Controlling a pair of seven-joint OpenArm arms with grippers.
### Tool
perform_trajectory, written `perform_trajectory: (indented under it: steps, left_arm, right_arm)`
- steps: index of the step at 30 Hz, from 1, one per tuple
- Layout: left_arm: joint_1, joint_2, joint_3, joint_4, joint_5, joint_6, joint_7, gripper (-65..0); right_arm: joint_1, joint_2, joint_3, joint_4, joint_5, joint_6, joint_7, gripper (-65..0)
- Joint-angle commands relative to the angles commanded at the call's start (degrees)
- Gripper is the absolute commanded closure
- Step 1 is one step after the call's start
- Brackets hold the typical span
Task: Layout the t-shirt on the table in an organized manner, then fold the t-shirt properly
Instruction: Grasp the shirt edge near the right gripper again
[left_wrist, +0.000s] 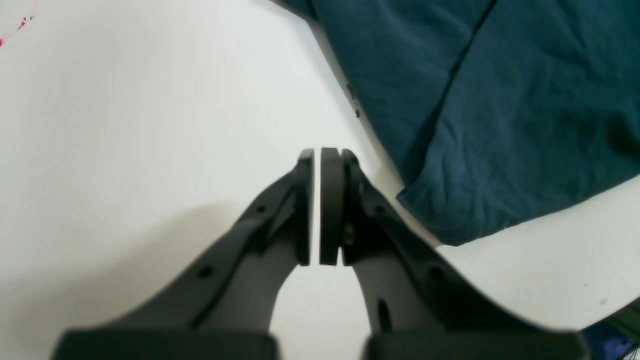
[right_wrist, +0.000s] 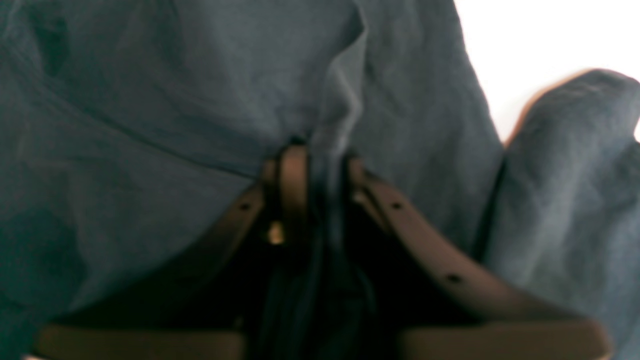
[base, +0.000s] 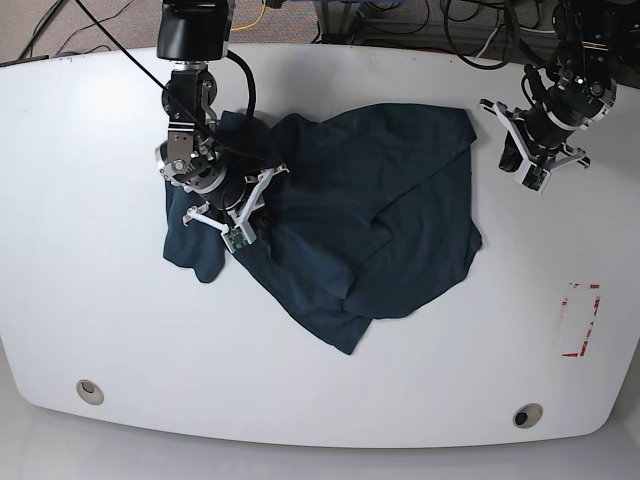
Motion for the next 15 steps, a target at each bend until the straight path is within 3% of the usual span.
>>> perform_trajectory:
  steps: [6,13,15]
  left_arm:
    - [-3.8,0.2,0.5,-0.6,0.1,0.3,0.0,-1.0]
    - [-11.2,4.9,-2.2,-4.9,0.2,0.4,0.0,-1.4]
    - [-13.3,6.1,-2.5,-7.2,0.2,0.4,0.0,-4.0]
  right_arm:
    - [-1.0,-0.1,-0.1,3.8,0.0,-0.09,-1.6,-0.2]
    - [-2.5,-0.3,-0.3,9.3,0.0,0.09,-4.0,0.0]
    - [-2.9,-0.5,-0.3,10.4,0.0,0.09,-4.0,0.0]
